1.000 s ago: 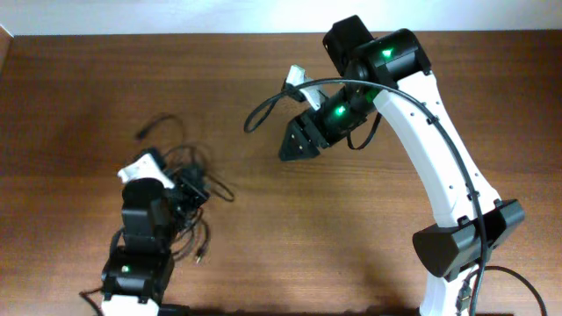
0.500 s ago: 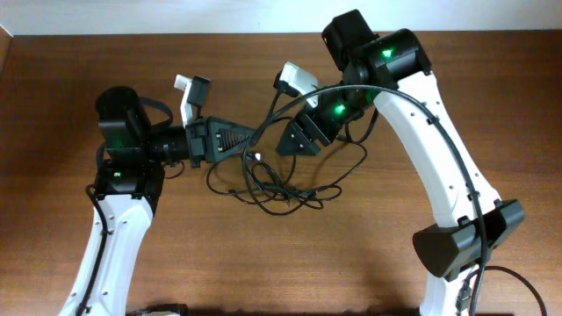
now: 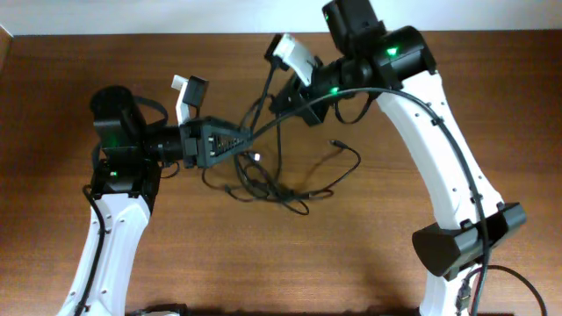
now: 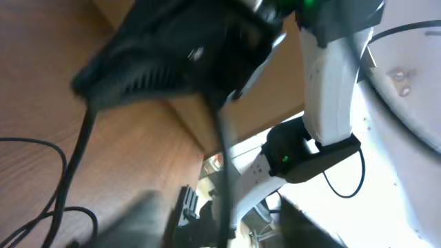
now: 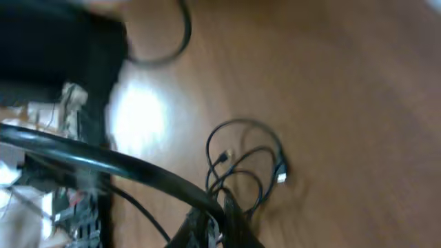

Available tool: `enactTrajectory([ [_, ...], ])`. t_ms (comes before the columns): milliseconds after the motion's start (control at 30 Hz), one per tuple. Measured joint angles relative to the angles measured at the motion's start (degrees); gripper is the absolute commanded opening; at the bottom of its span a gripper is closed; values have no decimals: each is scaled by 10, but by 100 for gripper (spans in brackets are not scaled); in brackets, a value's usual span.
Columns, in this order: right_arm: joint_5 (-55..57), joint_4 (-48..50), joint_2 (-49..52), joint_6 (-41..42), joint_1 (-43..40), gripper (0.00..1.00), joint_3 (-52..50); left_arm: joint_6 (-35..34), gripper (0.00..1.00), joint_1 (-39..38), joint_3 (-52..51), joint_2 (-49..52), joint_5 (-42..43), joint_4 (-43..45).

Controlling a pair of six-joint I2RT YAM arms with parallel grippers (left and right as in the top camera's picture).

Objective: Untangle cables

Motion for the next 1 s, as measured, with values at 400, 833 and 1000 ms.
enactTrajectory([
  [400,6,67,-1,301,-66,4,353,-2,91,0,3,0,8,0],
  [833,4,175,-1,455,-66,5,354,214,89,-1,10,2,-183,-345],
  [1000,4,175,-1,455,-60,5,354,219,89,-24,10,2,-192,-316],
])
